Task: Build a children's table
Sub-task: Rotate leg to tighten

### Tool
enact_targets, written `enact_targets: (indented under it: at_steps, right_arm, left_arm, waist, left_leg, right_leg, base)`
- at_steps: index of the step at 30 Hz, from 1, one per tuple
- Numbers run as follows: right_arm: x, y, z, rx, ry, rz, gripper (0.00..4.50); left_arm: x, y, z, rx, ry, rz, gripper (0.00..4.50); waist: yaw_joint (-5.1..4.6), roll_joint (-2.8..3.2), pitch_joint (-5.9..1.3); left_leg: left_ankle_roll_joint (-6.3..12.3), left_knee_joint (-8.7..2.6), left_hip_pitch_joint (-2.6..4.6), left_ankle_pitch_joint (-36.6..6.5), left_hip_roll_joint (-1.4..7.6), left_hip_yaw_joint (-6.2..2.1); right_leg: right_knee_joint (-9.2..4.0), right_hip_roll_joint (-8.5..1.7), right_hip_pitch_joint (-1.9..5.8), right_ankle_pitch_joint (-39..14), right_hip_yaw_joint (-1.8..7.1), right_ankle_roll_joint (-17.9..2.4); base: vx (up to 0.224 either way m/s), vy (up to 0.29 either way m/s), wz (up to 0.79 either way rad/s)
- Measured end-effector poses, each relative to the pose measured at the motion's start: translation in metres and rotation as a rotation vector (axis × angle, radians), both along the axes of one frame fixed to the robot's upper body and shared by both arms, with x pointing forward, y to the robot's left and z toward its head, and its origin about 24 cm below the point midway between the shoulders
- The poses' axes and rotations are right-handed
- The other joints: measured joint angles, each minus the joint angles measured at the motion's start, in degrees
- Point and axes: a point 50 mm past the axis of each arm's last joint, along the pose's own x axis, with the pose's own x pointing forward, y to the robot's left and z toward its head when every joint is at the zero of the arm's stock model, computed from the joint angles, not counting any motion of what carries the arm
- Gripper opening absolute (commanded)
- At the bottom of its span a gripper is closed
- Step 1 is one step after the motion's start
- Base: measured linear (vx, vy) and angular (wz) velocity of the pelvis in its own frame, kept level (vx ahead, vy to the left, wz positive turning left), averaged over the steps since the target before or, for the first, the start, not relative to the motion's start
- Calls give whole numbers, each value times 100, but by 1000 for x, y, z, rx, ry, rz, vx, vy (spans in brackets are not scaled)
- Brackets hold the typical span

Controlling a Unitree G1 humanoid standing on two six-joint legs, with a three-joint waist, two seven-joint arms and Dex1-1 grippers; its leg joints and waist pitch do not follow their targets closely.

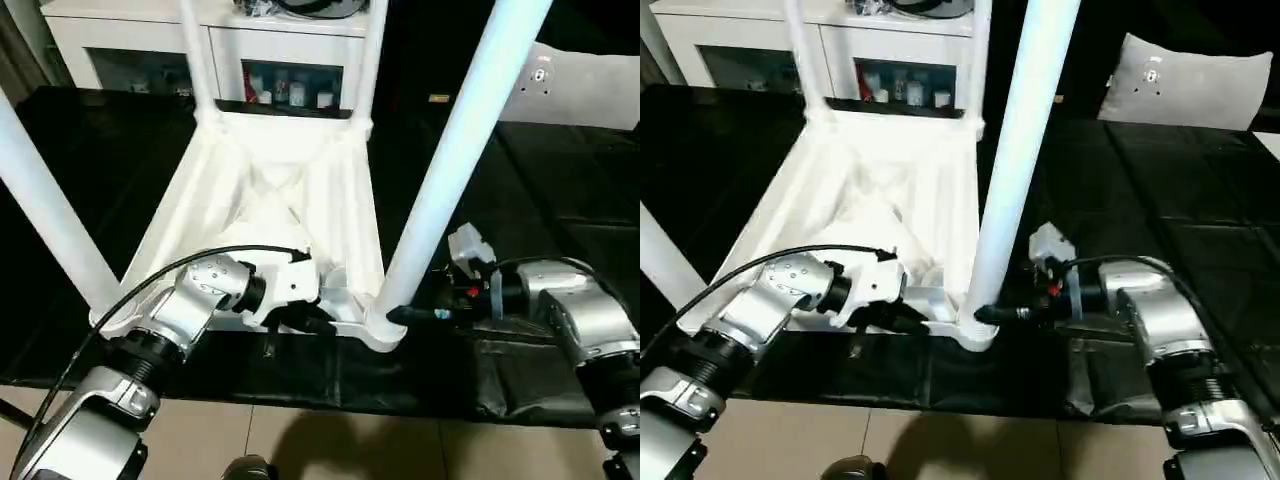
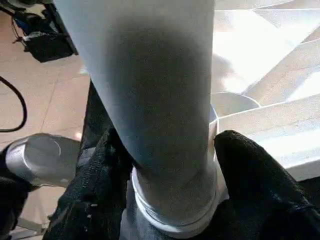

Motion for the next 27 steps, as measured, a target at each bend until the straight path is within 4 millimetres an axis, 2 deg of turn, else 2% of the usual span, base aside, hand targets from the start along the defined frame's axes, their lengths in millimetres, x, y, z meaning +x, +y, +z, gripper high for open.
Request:
enact_targets:
  at_steps: [1, 4, 11, 14, 16, 17, 21, 24, 26, 27]
  right_arm:
    - [0, 0, 0, 2, 6, 6, 249]
    - [-1, 0, -1, 9, 24, 2, 213]
    - [-4, 6, -5, 55, 67, -79, 199]
    - [5, 16, -8, 66, 43, -251, 198]
    - [12, 23, -9, 60, 29, -352, 198]
    - [19, 26, -8, 43, 16, -427, 198]
    - [40, 42, -5, 29, 26, -694, 197]
    - [45, 47, -6, 41, 12, -802, 197]
    - [47, 47, -6, 59, -7, -843, 265]
    - [46, 47, -6, 64, -8, -845, 265]
  left_arm:
    - [0, 0, 0, 0, 0, -2, 0]
    - [0, 0, 0, 0, 0, -3, 0]
    - [2, -1, 0, -25, 67, 73, 0]
    - [9, -2, -1, -29, 77, 214, 0]
    - [13, -5, -2, -32, 68, 285, 0]
    - [17, -10, -1, -31, 55, 334, 0]
    - [29, -26, 0, -27, 25, 505, 0]
    - [31, -36, 0, -46, 31, 579, 0]
    - [31, -42, 1, -61, 33, 608, 0]
    - [31, -44, 1, -65, 34, 607, 0]
  waist:
    - [1, 0, 0]
    - [3, 0, 0]
    - [-8, 0, 0]
    - [-111, -1, 0]
    - [-219, -5, 3]
    - [-311, -16, 10]
    - [-495, -29, 10]
    - [-537, -30, 10]
    - [-536, -30, 10]
    - [-530, -30, 10]
  left_leg:
    - [1, 0, -1, 0, 0, 0]
    - [1, 0, -2, -1, 1, 0]
    - [-1, 2, 3, 1, 1, 0]
    - [-27, 2, 20, 3, 0, 1]
    - [-38, 0, 35, 10, 0, 1]
    - [-44, -2, 33, 14, 1, 1]
    - [-57, -6, 37, 22, 2, 2]
    - [-57, -19, 35, 22, 5, 1]
    - [-55, -31, 23, 20, 5, 1]
    - [-54, -37, 20, 20, 5, 1]
  right_leg:
    - [0, 0, -1, 0, 0, 0]
    - [0, 0, -2, 0, -3, 0]
    - [7, 0, -1, 1, -2, -2]
    - [26, 0, -2, 10, 6, -16]
    - [28, -1, 1, 18, 9, -18]
    - [22, -1, -6, 30, 7, -14]
    - [16, 1, -17, 60, 10, -13]
    - [-1, 6, -17, 63, 8, -11]
    - [-21, 8, -20, 64, 6, -11]
    - [-29, 9, -20, 64, 4, -11]
  base:
    - [0, 0, 0]
    - [0, 0, 0]
    - [0, 0, 0]
    - [0, 0, 0]
    - [0, 0, 0]
    - [0, 0, 0]
    - [0, 0, 0]
    - [0, 0, 0]
    - [0, 0, 0]
    - [0, 0, 0]
